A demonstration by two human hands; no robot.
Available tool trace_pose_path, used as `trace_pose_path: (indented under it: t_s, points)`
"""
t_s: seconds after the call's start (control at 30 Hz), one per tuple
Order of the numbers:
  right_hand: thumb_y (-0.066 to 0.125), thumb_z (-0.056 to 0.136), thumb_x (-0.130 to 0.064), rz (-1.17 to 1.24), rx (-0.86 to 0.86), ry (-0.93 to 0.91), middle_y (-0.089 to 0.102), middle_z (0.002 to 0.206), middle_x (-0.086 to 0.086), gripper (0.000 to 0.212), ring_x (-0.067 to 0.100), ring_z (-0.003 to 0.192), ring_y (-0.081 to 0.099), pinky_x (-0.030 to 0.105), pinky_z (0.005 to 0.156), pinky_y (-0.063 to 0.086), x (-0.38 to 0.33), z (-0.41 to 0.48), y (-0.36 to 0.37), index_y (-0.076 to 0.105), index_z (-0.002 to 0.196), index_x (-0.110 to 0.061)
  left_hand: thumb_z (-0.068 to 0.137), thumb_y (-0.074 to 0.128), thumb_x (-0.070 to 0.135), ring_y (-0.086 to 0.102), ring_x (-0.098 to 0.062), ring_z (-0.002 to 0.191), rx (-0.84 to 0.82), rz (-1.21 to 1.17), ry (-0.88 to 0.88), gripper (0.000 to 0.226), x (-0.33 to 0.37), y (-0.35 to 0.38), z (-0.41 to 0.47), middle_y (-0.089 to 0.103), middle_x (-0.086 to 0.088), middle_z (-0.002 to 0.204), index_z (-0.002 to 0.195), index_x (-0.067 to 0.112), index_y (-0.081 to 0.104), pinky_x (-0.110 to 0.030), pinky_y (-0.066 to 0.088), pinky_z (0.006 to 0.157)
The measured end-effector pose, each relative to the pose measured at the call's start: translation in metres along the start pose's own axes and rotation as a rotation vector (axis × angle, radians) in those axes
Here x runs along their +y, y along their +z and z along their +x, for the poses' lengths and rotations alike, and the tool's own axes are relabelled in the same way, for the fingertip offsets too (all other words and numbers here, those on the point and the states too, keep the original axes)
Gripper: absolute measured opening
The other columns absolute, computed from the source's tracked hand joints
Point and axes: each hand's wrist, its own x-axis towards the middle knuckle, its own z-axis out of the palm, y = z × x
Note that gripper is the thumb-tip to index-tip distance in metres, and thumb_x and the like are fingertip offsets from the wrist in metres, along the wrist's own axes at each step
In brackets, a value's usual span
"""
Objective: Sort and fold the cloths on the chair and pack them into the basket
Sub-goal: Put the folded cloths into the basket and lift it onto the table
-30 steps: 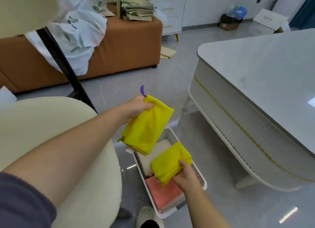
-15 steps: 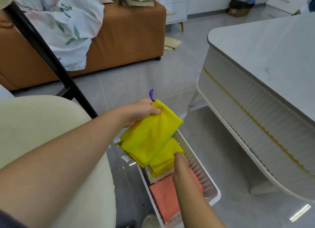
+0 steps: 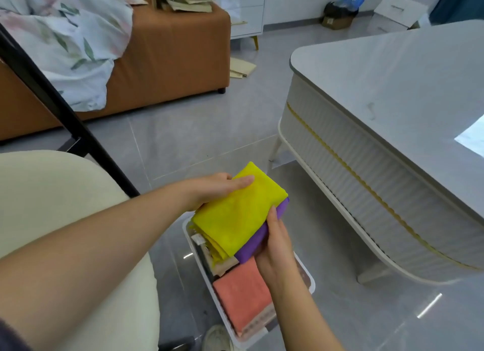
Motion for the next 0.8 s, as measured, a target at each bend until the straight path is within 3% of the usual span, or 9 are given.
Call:
trace_pose_path:
  t_s: [0.1, 0.17, 0.27, 0.43, 0.5, 0.6, 0.67, 0.77, 0.8]
  points:
    - [0.053, 0.085, -0.035, 0.08, 0.026, -0.026, 0.067, 0.12, 0.003, 0.043, 0.021, 0.11, 0.063, 0.044, 0.098, 0.048, 0.003, -0.003, -0.008, 0.055, 0.125, -0.019, 0.083, 0.067, 0.042, 0.06, -0.022, 0.101, -0.014, 0.26, -0.028, 0.053, -0.006, 0.003, 0.008, 0.06, -0.004, 0.12, 0.125, 0.013, 0.052, -0.033, 0.05, 0.086]
    - [0.05, 0.092, -0.027, 0.082, 0.081, -0.056, 0.072, 0.105, 0.0, 0.027, 0.015, 0.094, 0.069, 0.036, 0.082, 0.057, 0.007, -0.007, -0.014, 0.059, 0.116, -0.018, 0.081, 0.068, 0.048, 0.058, -0.025, 0.106, 0.095, 0.548, -0.036, 0.06, -0.01, 0.01, 0.016, 0.059, -0.007, 0.123, 0.125, 0.01, 0.055, -0.031, 0.047, 0.085]
    - [0.052, 0.095, -0.023, 0.008, 0.264, -0.053, 0.072, 0.09, -0.003, 0.016, 0.014, 0.08, 0.067, 0.032, 0.066, 0.054, 0.019, -0.008, -0.025, 0.063, 0.105, -0.02, 0.08, 0.068, 0.049, 0.056, -0.028, 0.112, 0.168, 0.79, -0.017, 0.057, -0.015, 0.032, 0.028, 0.058, -0.012, 0.126, 0.122, 0.01, 0.056, -0.029, 0.043, 0.082]
    - [0.048, 0.096, -0.03, 0.137, 0.435, -0.034, 0.073, 0.083, -0.008, 0.016, 0.01, 0.074, 0.068, 0.028, 0.063, 0.056, 0.03, -0.006, -0.052, 0.061, 0.103, -0.023, 0.083, 0.068, 0.041, 0.047, -0.028, 0.125, -0.029, 0.709, -0.029, 0.066, -0.02, 0.054, 0.048, 0.046, -0.009, 0.141, 0.138, 0.017, 0.041, -0.036, 0.042, 0.1]
    - [0.047, 0.098, -0.029, 0.124, 0.587, 0.009, 0.07, 0.097, 0.001, 0.024, 0.014, 0.074, 0.065, 0.029, 0.058, 0.054, 0.042, -0.004, -0.073, 0.056, 0.116, -0.017, 0.086, 0.066, 0.035, 0.045, -0.029, 0.126, -0.1, 0.685, -0.088, 0.065, -0.021, 0.056, 0.057, 0.042, -0.009, 0.143, 0.141, 0.015, 0.037, -0.04, 0.041, 0.102]
    - [0.044, 0.101, -0.023, 0.045, 0.772, 0.095, 0.061, 0.123, 0.012, 0.034, 0.024, 0.084, 0.061, 0.036, 0.071, 0.052, 0.057, -0.006, -0.092, 0.048, 0.132, -0.011, 0.086, 0.06, 0.027, 0.043, -0.033, 0.126, -0.129, 0.674, -0.226, 0.066, -0.031, 0.063, 0.07, 0.034, -0.012, 0.147, 0.144, 0.015, 0.029, -0.046, 0.041, 0.102]
    - [0.043, 0.1, -0.017, 0.022, 0.848, 0.117, 0.058, 0.127, 0.013, 0.036, 0.027, 0.087, 0.059, 0.04, 0.076, 0.051, 0.059, -0.005, -0.094, 0.046, 0.135, -0.009, 0.084, 0.055, 0.024, 0.045, -0.033, 0.119, -0.158, 0.667, -0.285, 0.061, -0.04, 0.073, 0.076, 0.037, -0.013, 0.141, 0.14, 0.015, 0.034, -0.042, 0.044, 0.097]
    - [0.039, 0.099, -0.008, 0.007, 0.896, 0.118, 0.057, 0.117, 0.013, 0.034, 0.022, 0.07, 0.052, 0.026, 0.048, 0.048, 0.053, -0.001, -0.093, 0.047, 0.132, -0.004, 0.086, 0.049, 0.016, 0.046, -0.025, 0.087, -0.234, 0.634, -0.326, 0.029, -0.052, 0.085, 0.085, 0.044, -0.011, 0.107, 0.114, 0.01, 0.046, -0.028, 0.038, 0.073]
    - [0.037, 0.098, -0.005, 0.009, 0.91, 0.124, 0.057, 0.113, 0.014, 0.034, 0.022, 0.068, 0.051, 0.024, 0.04, 0.045, 0.052, 0.0, -0.091, 0.048, 0.131, -0.003, 0.086, 0.048, 0.015, 0.046, -0.026, 0.089, -0.237, 0.634, -0.337, 0.026, -0.054, 0.087, 0.088, 0.044, -0.012, 0.108, 0.112, 0.01, 0.046, -0.029, 0.035, 0.072]
